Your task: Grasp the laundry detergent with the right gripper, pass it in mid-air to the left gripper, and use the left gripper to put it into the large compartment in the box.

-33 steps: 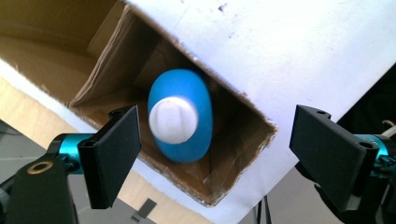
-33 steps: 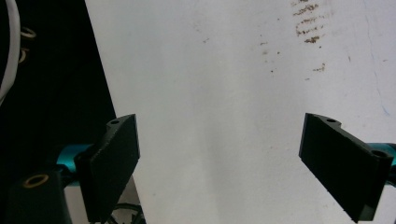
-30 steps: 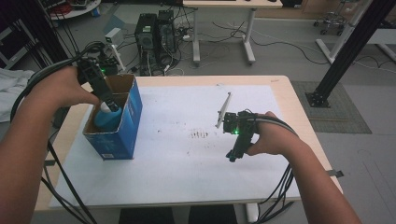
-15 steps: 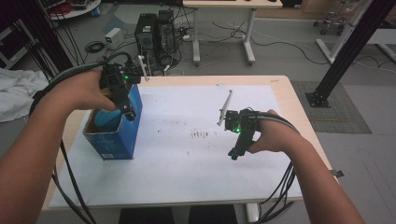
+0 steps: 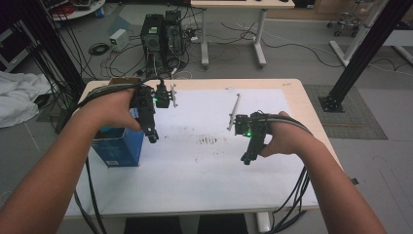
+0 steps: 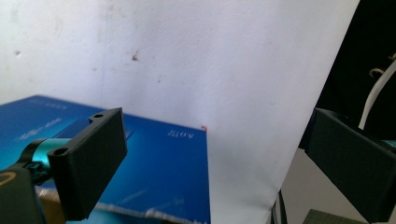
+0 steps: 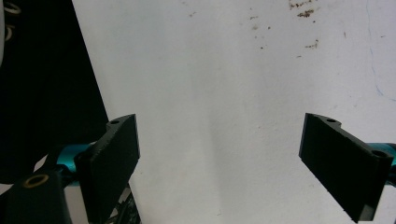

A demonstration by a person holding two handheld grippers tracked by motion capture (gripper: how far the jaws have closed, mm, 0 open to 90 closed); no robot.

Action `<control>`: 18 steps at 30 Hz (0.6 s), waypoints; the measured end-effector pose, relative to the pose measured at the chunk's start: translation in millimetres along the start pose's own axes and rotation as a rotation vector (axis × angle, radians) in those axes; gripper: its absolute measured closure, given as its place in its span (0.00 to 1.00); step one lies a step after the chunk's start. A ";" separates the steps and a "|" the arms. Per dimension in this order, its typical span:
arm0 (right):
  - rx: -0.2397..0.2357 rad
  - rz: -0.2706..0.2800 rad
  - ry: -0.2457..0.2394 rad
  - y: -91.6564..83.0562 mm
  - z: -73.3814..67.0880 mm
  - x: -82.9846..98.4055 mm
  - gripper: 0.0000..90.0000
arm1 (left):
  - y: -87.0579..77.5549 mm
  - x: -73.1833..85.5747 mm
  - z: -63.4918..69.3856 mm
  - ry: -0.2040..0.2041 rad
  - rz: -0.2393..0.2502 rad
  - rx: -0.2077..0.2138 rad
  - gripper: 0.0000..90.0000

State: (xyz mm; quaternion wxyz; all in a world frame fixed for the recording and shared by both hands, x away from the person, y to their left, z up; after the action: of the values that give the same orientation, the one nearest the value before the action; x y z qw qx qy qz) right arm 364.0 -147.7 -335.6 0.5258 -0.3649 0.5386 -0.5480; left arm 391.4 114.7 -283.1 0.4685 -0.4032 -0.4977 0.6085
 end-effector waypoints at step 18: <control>-0.006 -0.007 0.009 2.1 3.9 -2.0 0.13 | 13.1 -12.2 0.7 0.039 0.009 -0.001 0.06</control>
State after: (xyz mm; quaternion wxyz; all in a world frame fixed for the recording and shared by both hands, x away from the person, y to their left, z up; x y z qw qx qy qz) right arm 368.5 -146.3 -336.7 0.5204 -0.3657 0.5414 -0.5497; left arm 391.5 101.8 -295.5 0.4752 -0.4172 -0.4869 0.6025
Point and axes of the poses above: each handheld gripper's, and its own axes: y roughly forward along the jaws, x roughly out of its underside, z roughly to its right, the point moved 4 cm from there along y, roughly forward along the jaws, and after that the axes turned 10 degrees about x, right-handed, at the moved point
